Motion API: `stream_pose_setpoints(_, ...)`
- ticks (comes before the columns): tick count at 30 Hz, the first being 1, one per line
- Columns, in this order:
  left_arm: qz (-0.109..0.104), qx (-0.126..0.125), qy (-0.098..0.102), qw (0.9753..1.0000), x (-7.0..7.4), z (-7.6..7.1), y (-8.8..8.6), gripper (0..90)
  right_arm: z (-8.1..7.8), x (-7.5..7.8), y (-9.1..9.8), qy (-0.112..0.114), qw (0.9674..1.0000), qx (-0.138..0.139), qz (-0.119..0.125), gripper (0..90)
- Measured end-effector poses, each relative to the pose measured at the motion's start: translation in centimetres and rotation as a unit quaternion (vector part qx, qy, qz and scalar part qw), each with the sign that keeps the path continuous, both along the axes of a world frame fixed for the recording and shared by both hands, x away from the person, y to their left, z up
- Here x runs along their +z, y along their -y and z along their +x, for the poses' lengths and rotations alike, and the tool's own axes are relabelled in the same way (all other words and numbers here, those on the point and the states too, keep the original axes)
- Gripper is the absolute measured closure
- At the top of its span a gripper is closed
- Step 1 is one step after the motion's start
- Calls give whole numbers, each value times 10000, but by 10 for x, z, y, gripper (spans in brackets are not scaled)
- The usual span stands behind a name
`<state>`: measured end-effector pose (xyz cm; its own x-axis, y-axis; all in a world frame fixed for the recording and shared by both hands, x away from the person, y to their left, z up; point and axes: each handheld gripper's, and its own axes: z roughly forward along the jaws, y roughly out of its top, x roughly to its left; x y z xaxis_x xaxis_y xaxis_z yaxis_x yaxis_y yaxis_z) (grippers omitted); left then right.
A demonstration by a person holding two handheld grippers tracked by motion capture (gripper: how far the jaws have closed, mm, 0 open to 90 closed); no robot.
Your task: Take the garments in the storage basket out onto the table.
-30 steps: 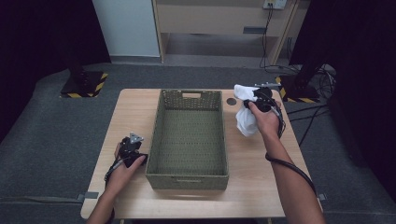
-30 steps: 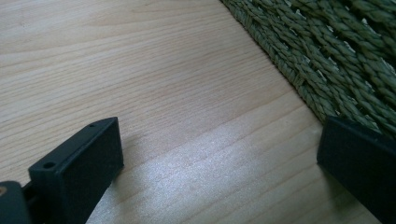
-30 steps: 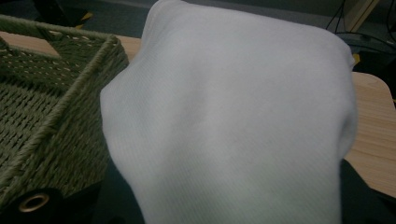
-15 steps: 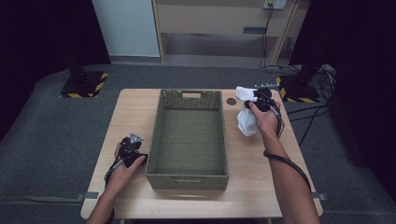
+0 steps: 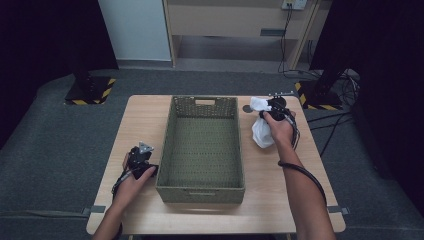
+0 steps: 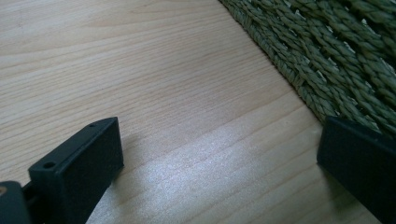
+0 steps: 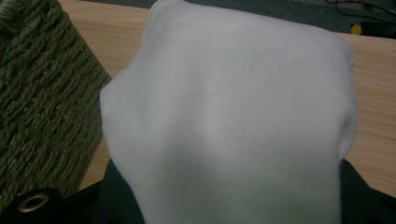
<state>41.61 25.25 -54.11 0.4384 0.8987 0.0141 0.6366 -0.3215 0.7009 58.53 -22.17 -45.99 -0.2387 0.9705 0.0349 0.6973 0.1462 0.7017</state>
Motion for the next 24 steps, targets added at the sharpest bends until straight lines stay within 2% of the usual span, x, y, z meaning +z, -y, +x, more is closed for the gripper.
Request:
stream_pose_setpoints(13, 1, 0, 1, 10000, 0, 0, 0, 0, 14, -12, -5, -52, 10000, -26, -63, 494)
stream_pose_setpoints(24, -1, 1, 3, 10000, 0, 0, 0, 0, 20, -23, -12, -81, 9999, -65, -60, 486)
